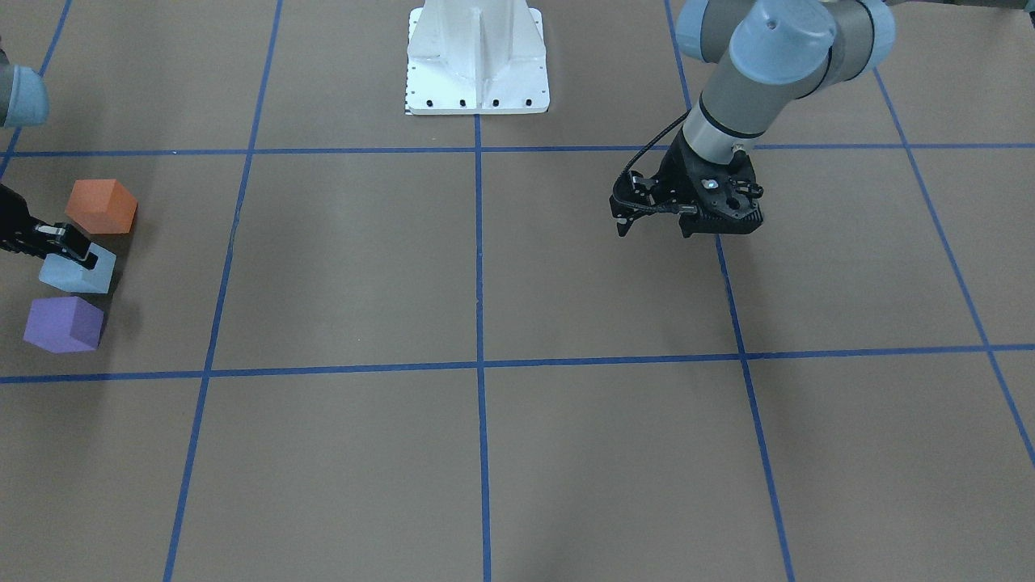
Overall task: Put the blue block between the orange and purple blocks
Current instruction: 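Lower the light blue cube between the purple and orange cubes with the right gripper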
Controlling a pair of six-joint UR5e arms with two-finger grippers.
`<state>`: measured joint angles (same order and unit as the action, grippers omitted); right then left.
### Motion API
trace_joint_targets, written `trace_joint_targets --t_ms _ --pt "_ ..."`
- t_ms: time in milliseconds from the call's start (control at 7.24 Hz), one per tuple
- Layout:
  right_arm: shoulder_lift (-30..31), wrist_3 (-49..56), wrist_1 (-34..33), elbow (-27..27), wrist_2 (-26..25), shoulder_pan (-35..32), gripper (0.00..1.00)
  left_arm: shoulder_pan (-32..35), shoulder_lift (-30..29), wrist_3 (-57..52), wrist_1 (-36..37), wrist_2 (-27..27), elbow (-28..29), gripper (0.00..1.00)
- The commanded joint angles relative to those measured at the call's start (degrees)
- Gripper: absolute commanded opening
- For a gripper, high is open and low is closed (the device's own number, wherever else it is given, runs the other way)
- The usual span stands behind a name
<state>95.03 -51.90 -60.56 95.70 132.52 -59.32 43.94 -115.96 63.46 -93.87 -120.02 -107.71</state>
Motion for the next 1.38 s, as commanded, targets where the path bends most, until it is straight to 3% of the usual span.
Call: trace_joint_targets --t_ms 0,138,967,1105,1243 --pt "0.1 0.2 0.2 -0.2 -0.1 0.4 0.08 0.0 -0.1 0.0 0.0 0.0 0.0 0.99" --pt "0.1 0.3 0.2 -0.2 -0.1 0.5 0.11 0.0 -0.1 0.0 0.0 0.0 0.0 0.99" --pt "0.1 0.0 0.2 -1.2 -0.7 1.1 0.54 0.0 0.0 0.0 0.0 0.0 0.0 0.99" --pt "0.1 0.0 0.3 -1.2 -0.5 1.1 1.0 0.0 -0.1 0.0 0.0 0.0 -0.1 0.99" --pt "0.1 0.0 0.3 -1.2 -0.4 1.1 1.0 0.0 -0.1 0.0 0.0 0.0 -0.1 0.99"
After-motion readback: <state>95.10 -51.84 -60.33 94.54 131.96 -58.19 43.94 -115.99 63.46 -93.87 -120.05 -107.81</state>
